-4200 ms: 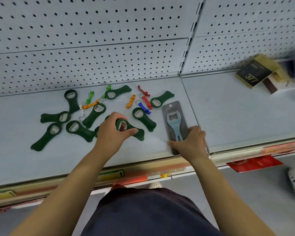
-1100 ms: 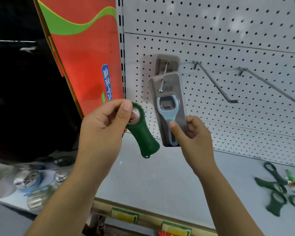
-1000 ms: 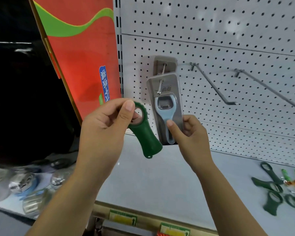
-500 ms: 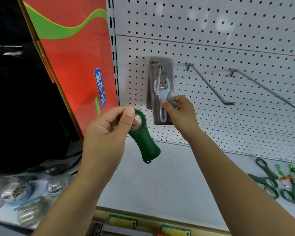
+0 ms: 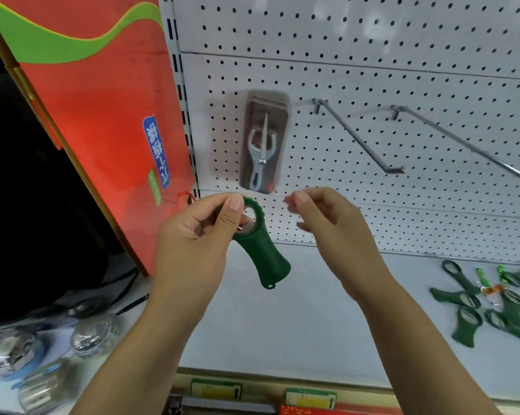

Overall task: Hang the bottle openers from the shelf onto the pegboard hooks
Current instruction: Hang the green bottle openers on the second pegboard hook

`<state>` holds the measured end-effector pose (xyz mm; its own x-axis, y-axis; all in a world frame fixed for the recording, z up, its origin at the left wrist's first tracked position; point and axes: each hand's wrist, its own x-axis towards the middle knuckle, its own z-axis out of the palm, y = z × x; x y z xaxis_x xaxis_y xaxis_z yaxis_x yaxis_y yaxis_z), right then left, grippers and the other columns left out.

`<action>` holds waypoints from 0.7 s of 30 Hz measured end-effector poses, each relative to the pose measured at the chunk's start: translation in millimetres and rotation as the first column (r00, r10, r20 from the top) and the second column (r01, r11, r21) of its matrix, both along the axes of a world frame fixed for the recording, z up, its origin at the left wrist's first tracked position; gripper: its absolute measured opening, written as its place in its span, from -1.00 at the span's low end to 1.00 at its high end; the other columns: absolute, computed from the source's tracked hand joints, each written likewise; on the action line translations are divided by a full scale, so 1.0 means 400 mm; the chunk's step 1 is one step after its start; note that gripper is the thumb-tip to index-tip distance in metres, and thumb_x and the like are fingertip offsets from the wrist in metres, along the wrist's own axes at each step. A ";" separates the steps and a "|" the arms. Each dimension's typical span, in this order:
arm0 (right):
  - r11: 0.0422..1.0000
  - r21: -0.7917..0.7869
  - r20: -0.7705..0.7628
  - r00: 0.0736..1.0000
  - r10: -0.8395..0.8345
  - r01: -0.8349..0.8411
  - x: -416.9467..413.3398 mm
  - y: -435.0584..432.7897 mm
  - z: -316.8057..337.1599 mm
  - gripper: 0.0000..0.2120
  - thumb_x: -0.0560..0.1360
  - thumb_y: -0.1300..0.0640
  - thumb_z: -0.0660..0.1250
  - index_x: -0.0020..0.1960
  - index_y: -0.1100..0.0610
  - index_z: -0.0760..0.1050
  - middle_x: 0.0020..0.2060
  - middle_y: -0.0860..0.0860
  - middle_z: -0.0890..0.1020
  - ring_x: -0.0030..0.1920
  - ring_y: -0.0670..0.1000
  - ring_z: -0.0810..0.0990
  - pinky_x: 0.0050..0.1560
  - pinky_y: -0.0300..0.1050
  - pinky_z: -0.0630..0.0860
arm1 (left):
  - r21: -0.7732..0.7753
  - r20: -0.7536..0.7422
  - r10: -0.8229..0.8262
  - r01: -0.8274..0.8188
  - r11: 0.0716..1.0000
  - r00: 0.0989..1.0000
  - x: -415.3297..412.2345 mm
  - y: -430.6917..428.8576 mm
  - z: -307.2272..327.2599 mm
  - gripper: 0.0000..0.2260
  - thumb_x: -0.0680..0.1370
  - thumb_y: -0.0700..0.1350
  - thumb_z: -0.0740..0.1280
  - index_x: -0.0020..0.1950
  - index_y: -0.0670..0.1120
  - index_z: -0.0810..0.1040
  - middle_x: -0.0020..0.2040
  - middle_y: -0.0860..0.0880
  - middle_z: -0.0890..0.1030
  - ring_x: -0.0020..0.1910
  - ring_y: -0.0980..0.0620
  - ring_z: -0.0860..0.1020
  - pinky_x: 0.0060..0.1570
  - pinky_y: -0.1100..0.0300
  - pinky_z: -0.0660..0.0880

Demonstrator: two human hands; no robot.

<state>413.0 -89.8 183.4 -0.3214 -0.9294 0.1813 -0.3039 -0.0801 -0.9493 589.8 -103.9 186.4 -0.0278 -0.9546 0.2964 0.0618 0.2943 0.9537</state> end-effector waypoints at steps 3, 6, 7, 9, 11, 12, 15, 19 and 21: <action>0.994 0.047 -0.011 0.995 0.095 -0.094 0.008 0.115 0.011 -0.80 0.55 -0.13 0.30 -0.03 -0.04 0.61 -0.10 -0.15 0.72 -0.03 -0.13 0.68 0.12 -0.06 0.59 | 0.038 -0.031 -0.079 0.080 0.996 0.996 -0.048 0.013 -0.010 -0.86 0.53 0.02 0.37 -0.15 0.11 0.73 -0.22 0.07 0.72 -0.18 0.18 0.65 -0.05 0.25 0.58; 0.991 0.068 -0.061 0.991 0.117 -0.113 0.006 0.181 0.004 -0.78 0.48 -0.17 0.34 -0.04 -0.04 0.59 -0.18 -0.07 0.72 -0.18 -0.03 0.67 -0.10 -0.18 0.57 | 0.079 -0.075 -0.151 0.156 0.985 0.986 -0.096 0.031 -0.017 -0.86 0.48 0.06 0.39 -0.16 0.10 0.74 -0.21 0.04 0.72 -0.15 0.10 0.67 0.09 0.07 0.61; 0.996 0.050 -0.116 0.990 0.086 -0.080 0.001 0.193 -0.005 -0.84 0.50 -0.13 0.35 -0.04 -0.06 0.58 -0.20 -0.09 0.72 -0.20 -0.07 0.66 -0.13 -0.24 0.54 | 0.082 -0.073 -0.172 0.178 0.981 0.982 -0.109 0.036 -0.016 -0.85 0.48 0.07 0.40 -0.14 0.07 0.74 -0.19 0.03 0.73 -0.13 0.09 0.67 0.12 0.03 0.60; 0.999 -0.019 -0.220 0.975 -0.041 0.038 -0.010 0.213 -0.021 -0.96 0.55 -0.04 0.35 -0.04 -0.11 0.57 -0.23 -0.18 0.70 -0.17 -0.12 0.63 -0.17 -0.30 0.48 | 0.078 -0.066 -0.223 0.228 0.971 0.973 -0.134 0.046 -0.010 -0.80 0.47 0.10 0.40 -0.09 0.02 0.73 -0.13 0.01 0.74 -0.06 0.06 0.68 0.16 0.00 0.58; 0.984 -0.120 -0.226 0.961 -0.158 0.134 -0.021 0.232 -0.025 -0.94 0.55 -0.05 0.32 -0.02 -0.14 0.57 -0.24 -0.20 0.69 -0.13 -0.12 0.65 -0.15 -0.24 0.51 | 0.049 -0.074 -0.287 0.291 0.956 0.955 -0.151 0.054 0.001 -0.77 0.49 0.12 0.38 -0.07 0.00 0.72 -0.08 -0.01 0.74 -0.01 0.02 0.67 0.18 -0.01 0.55; 0.972 -0.169 -0.198 0.960 -0.198 0.165 -0.027 0.240 -0.022 -0.90 0.54 -0.08 0.30 0.00 -0.14 0.57 -0.23 -0.19 0.68 -0.13 -0.11 0.67 -0.14 -0.17 0.54 | 0.017 -0.073 -0.327 0.329 0.944 0.942 -0.157 0.057 0.008 -0.76 0.53 0.14 0.36 -0.03 0.02 0.72 -0.05 -0.01 0.73 0.04 0.00 0.66 0.19 -0.04 0.54; 0.938 -0.276 -0.143 0.957 -0.254 0.208 -0.051 0.255 0.011 -0.87 0.54 -0.09 0.28 0.02 -0.13 0.56 -0.22 -0.13 0.68 -0.16 -0.03 0.69 -0.11 0.08 0.61 | -0.111 -0.042 -0.425 0.418 0.902 0.904 -0.175 0.058 0.030 -0.67 0.59 0.18 0.18 0.13 0.08 0.67 0.15 0.03 0.68 0.25 -0.01 0.57 0.28 -0.16 0.46; 0.926 -0.308 -0.176 0.943 -0.283 0.220 -0.083 0.248 0.057 -0.89 0.56 -0.04 0.27 -0.01 -0.08 0.56 -0.22 -0.10 0.68 -0.21 -0.02 0.68 -0.08 0.11 0.61 | -0.256 0.031 -0.453 0.445 0.858 0.891 -0.216 0.011 0.055 -0.53 0.62 0.17 0.03 0.36 0.00 0.52 0.41 0.16 0.50 0.45 0.22 0.37 0.46 0.06 0.31; 0.926 -0.306 -0.173 0.944 -0.282 0.221 -0.089 0.242 0.070 -0.88 0.57 -0.03 0.27 -0.03 -0.05 0.56 -0.23 -0.09 0.68 -0.24 -0.02 0.67 -0.08 0.11 0.61 | -0.287 0.109 -0.429 0.442 0.850 0.897 -0.240 -0.031 0.059 -0.51 0.66 0.15 -0.02 0.44 -0.01 0.47 0.49 0.18 0.40 0.50 0.30 0.26 0.48 0.28 0.21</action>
